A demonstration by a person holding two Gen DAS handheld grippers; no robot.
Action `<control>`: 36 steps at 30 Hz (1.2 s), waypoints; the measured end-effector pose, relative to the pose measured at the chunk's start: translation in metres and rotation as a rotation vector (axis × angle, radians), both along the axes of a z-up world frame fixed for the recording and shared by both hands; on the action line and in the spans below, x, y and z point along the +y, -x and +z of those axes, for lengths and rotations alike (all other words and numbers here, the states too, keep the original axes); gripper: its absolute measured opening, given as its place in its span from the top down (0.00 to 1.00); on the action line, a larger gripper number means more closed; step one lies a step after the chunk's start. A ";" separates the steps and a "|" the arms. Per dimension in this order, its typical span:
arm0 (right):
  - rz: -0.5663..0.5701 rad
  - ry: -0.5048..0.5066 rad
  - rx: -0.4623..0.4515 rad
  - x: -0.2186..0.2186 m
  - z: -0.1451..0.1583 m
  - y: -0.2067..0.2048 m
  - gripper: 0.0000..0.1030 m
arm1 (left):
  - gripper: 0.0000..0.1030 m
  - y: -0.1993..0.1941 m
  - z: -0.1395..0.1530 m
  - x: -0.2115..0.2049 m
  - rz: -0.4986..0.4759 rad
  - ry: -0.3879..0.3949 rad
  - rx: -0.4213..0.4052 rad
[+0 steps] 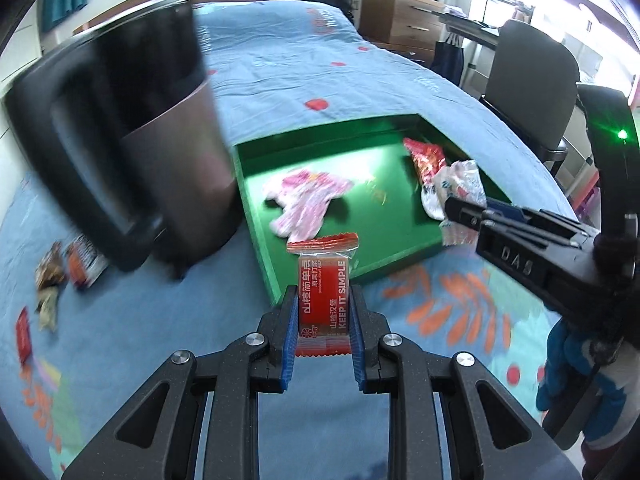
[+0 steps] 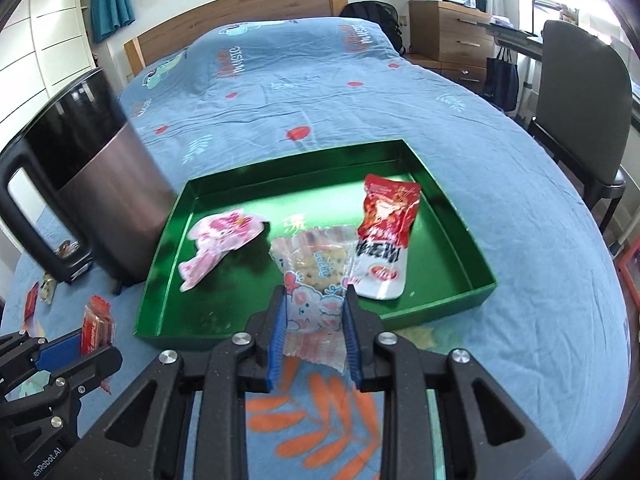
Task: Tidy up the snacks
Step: 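Carry the red candy and marshmallow packet over the green tray, then lower the red candy into the tray and open the left gripper while the right releases the marshmallow packet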
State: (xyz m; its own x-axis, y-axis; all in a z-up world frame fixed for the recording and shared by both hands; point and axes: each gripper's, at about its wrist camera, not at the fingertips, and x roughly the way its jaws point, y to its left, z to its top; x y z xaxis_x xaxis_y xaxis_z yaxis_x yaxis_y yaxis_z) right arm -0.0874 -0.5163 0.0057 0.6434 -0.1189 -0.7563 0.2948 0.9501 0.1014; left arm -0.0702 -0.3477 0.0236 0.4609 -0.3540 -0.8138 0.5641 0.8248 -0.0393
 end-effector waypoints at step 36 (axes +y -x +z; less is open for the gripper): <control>0.054 0.004 -0.001 -0.042 -0.056 -0.070 0.04 | 0.81 -0.067 -0.071 -0.081 -0.026 -0.042 0.044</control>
